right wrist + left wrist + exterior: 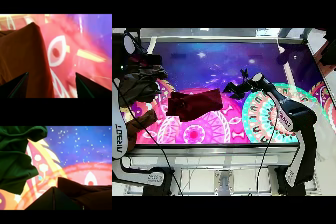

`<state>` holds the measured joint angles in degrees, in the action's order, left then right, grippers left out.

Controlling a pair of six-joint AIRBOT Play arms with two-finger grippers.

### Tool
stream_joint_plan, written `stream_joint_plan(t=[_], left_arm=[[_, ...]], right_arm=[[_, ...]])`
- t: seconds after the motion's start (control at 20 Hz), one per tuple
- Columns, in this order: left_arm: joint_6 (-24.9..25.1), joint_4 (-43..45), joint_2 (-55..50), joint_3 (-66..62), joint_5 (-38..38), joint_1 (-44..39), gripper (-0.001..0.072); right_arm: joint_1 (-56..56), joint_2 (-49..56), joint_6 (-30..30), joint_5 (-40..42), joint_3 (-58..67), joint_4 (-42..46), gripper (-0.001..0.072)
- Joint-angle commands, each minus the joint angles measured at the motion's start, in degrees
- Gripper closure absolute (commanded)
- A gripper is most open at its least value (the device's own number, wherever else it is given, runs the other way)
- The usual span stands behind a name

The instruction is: Fold the shirts.

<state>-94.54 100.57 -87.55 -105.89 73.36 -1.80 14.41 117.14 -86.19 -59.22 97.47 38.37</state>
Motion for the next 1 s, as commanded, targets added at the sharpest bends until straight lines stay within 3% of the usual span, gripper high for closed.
stream_joint_plan(t=[0.0,0.2,0.6,0.7,0.8,0.85,0.9,0.95], left_arm=[[0.0,-0.2,0.0,0.0,0.0,0.0,0.0694],[0.0,-0.2,0.0,0.0,0.0,0.0,0.0694],[0.1,-0.2,0.0,0.0,-0.1,0.0,0.0695],[0.1,-0.2,0.0,0.0,0.0,0.0,0.0694],[0.2,-0.2,0.0,0.0,0.0,0.0,0.0694],[0.6,-0.2,0.0,0.0,0.0,0.0,0.0694],[1.0,-0.2,0.0,0.0,0.0,0.0,0.0694],[1.4,-0.2,0.0,0.0,0.0,0.0,0.0694]], right_arm=[[0.2,0.8,0.5,-0.7,0.0,-1.5,0.0069],[0.3,1.1,0.6,-1.0,0.0,-2.5,0.0068],[4.7,5.4,5.0,0.8,0.1,-13.8,0.0071],[6.7,5.9,5.3,2.9,0.2,-16.0,0.0165],[8.0,6.2,6.5,3.1,0.1,-18.9,0.0168],[8.3,6.4,6.4,2.1,0.1,-20.0,0.0205],[8.5,6.6,6.1,0.7,0.1,-20.9,0.0287],[8.5,6.8,5.9,-0.5,0.1,-21.7,0.0444]])
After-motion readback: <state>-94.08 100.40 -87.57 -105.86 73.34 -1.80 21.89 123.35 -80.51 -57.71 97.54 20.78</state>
